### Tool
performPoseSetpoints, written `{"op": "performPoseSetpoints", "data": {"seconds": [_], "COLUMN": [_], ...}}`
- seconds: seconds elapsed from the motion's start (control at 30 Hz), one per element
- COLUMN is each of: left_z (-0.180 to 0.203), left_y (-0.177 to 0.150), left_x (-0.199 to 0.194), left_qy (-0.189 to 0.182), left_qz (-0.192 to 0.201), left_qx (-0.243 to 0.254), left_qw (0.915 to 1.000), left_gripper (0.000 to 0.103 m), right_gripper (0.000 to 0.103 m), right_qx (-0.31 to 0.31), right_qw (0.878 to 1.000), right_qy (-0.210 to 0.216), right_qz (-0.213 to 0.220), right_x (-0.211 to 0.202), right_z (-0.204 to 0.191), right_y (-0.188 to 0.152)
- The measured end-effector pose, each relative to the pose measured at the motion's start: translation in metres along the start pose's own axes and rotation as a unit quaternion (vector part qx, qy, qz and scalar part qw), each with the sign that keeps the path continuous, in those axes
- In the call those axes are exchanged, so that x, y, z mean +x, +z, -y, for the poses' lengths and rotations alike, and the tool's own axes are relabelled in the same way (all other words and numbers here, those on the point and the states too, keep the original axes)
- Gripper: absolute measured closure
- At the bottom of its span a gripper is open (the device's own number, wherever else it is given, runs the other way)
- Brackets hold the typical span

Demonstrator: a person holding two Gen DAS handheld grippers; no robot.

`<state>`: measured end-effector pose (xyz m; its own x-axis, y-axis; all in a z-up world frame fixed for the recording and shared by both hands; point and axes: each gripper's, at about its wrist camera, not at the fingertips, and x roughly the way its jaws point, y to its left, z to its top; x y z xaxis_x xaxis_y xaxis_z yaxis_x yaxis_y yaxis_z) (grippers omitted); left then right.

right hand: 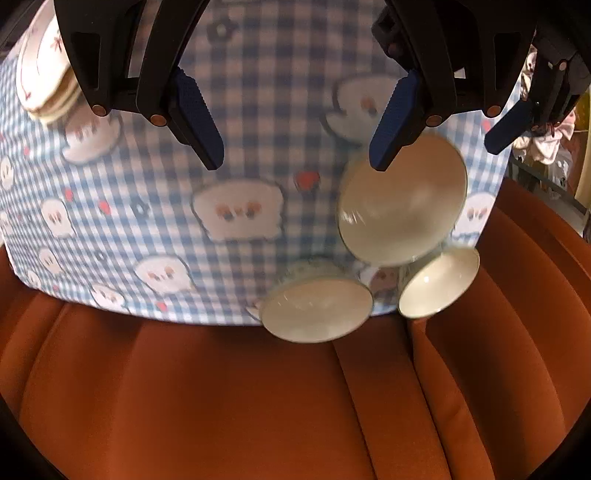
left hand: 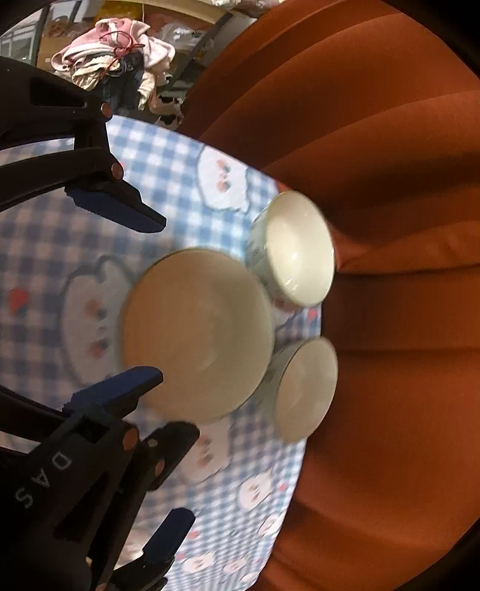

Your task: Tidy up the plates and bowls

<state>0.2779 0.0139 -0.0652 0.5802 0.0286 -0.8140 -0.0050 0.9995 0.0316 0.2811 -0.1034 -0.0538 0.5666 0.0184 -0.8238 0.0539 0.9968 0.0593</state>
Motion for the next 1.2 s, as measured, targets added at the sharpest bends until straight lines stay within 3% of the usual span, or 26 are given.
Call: {"op": "performPoseSetpoints", "data": {"seconds": [0.03, 0.13, 0.3, 0.53, 0.6, 0.97, 1.2], "left_z": [-0.004, -0.008, -0.010, -0.012, -0.013, -0.011, 0.000], "left_y": [0.005, 0.016, 0.025, 0.028, 0.029, 0.027, 0.018], "left_x": [0.007, 0.024, 0.049, 0.068, 0.071, 0.064, 0.039], "left_qy": [0.004, 0.009, 0.010, 0.019, 0.023, 0.014, -0.002], "left_qz": [-0.001, -0.003, -0.021, -0.034, -0.036, -0.047, -0.046], "left_qx": [-0.006, -0.008, -0.014, -0.016, -0.016, -0.024, -0.016], "left_qw": [1.0000, 0.9999, 0.9996, 0.9991, 0.9990, 0.9985, 0.9988], "left_gripper": [0.029, 0.032, 0.051, 0.066, 0.073, 0.075, 0.075], "right_gripper": [0.020, 0.037, 0.056, 0.069, 0.081, 0.083, 0.083], "right_qx": [0.000, 0.001, -0.011, -0.013, -0.019, -0.031, -0.018], "right_qw": [1.000, 1.000, 1.000, 0.999, 0.998, 0.998, 0.999], "right_qy": [0.001, 0.011, 0.020, 0.035, 0.044, 0.040, 0.030], "right_qz": [0.002, -0.001, -0.015, -0.037, -0.040, -0.049, -0.041], "right_x": [0.005, 0.020, 0.047, 0.075, 0.079, 0.077, 0.050], "right_z": [-0.003, -0.007, -0.015, -0.018, -0.021, -0.027, -0.021], "right_y": [0.006, 0.019, 0.032, 0.038, 0.039, 0.041, 0.036]}}
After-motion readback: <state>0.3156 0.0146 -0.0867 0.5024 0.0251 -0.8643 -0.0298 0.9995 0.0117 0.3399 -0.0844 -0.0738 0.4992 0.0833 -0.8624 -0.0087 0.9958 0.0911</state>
